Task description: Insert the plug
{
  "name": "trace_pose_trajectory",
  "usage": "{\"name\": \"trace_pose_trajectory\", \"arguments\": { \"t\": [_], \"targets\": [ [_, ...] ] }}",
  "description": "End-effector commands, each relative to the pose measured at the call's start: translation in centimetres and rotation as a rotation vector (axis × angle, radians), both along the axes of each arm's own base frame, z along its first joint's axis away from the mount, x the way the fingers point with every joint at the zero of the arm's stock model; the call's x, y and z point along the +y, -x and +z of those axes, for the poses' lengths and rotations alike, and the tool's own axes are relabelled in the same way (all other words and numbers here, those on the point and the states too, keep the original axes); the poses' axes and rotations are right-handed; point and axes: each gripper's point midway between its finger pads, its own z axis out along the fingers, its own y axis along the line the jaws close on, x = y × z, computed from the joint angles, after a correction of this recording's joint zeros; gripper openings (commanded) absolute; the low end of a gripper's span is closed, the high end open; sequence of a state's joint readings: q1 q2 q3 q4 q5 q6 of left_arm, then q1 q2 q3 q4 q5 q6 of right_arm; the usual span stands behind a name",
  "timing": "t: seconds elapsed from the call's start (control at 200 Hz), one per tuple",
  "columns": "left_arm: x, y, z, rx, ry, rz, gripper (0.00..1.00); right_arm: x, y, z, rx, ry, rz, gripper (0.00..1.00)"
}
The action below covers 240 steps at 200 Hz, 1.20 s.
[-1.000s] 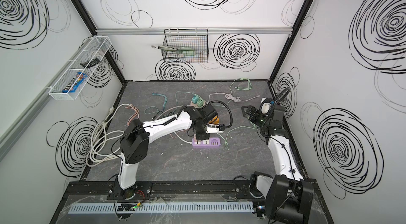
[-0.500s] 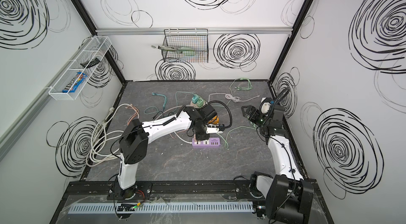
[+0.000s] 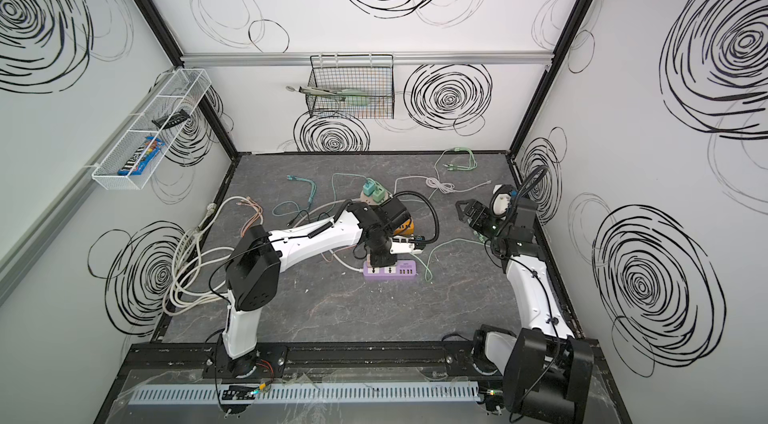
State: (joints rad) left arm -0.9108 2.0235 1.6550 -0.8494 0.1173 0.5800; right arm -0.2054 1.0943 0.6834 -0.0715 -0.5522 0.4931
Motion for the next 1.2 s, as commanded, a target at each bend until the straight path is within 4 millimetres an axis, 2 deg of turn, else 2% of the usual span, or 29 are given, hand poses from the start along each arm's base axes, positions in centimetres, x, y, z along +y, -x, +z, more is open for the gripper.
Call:
{"name": "trace_pose_trajectory", "arguments": {
  "t": [0.0, 0.07, 0.235, 0.45, 0.5, 0.55, 0.595, 0.62, 0.715, 0.77, 0.845, 0.916, 1.036, 1.056, 1.081, 1.126, 1.156, 1.196],
  "targets": [
    [1.0, 0.1, -1.5, 0.007, -0.075, -0.012, 0.0, 0.2, -0.3, 0.4, -0.019, 0.003, 0.008, 0.97],
    [1.3, 0.3, -2.5, 0.022, -0.093, -0.012, 0.0, 0.2, -0.4, 0.5, -0.02, 0.004, 0.007, 0.97],
    [1.2, 1.4, -3.4, 0.069, -0.078, -0.017, 0.0, 0.2, -0.4, 0.4, -0.017, 0.007, 0.01, 0.97],
    [3.2, 2.2, -8.3, 0.095, -0.174, -0.001, 0.0, 0.3, -0.6, -0.1, -0.004, 0.007, 0.015, 0.97],
    [3.4, 2.3, -8.8, 0.101, -0.185, 0.003, 0.0, 0.2, -0.7, -0.2, -0.004, 0.011, 0.012, 0.97],
    [3.4, 2.2, -8.5, 0.104, -0.181, 0.01, 0.0, 0.1, -0.7, -0.2, -0.003, 0.019, 0.006, 0.97],
    [2.9, 1.9, -7.3, 0.099, -0.153, 0.017, 0.02, -0.2, -0.8, -0.3, -0.001, 0.032, -0.009, 0.97],
    [2.6, 1.6, -6.4, 0.089, -0.127, 0.025, 0.16, -0.5, -0.9, -0.4, -0.001, 0.042, -0.021, 0.97],
    [1.3, 0.3, -1.1, 0.019, 0.012, 0.045, 0.57, -2.0, -1.4, -0.3, -0.017, 0.091, -0.094, 0.97],
    [0.8, -0.3, 2.2, -0.032, 0.096, 0.056, 0.69, -3.0, -1.8, -0.2, -0.026, 0.118, -0.146, 0.97],
    [0.8, -0.7, 6.2, -0.08, 0.199, 0.067, 0.79, -4.1, -2.3, 0.1, -0.044, 0.138, -0.207, 0.97],
    [1.5, -0.7, 9.0, -0.116, 0.282, 0.089, 0.88, -4.7, -2.7, 0.4, -0.064, 0.145, -0.244, 0.97],
    [3.6, 0.1, 12.3, -0.14, 0.404, 0.123, 0.96, -6.3, -3.1, 0.2, -0.062, 0.166, -0.335, 0.97],
    [4.1, -0.1, 12.8, -0.153, 0.427, 0.142, 1.0, -6.8, -3.0, -0.1, -0.052, 0.172, -0.366, 0.97],
    [4.8, -0.4, 13.5, -0.177, 0.46, 0.173, 0.96, -7.6, -2.9, -0.3, -0.04, 0.183, -0.411, 0.97],
    [6.4, -2.0, 14.9, -0.253, 0.534, 0.274, 0.96, -8.7, -2.6, -1.1, -0.021, 0.208, -0.475, 0.97],
    [8.2, -3.7, 16.1, -0.333, 0.599, 0.384, 0.96, -9.4, -2.3, -1.5, -0.012, 0.229, -0.516, 0.97],
    [11.6, -6.5, 17.7, -0.458, 0.696, 0.579, 0.96, -10.3, -1.8, -2.3, -0.004, 0.269, -0.57, 0.97]
  ]
}}
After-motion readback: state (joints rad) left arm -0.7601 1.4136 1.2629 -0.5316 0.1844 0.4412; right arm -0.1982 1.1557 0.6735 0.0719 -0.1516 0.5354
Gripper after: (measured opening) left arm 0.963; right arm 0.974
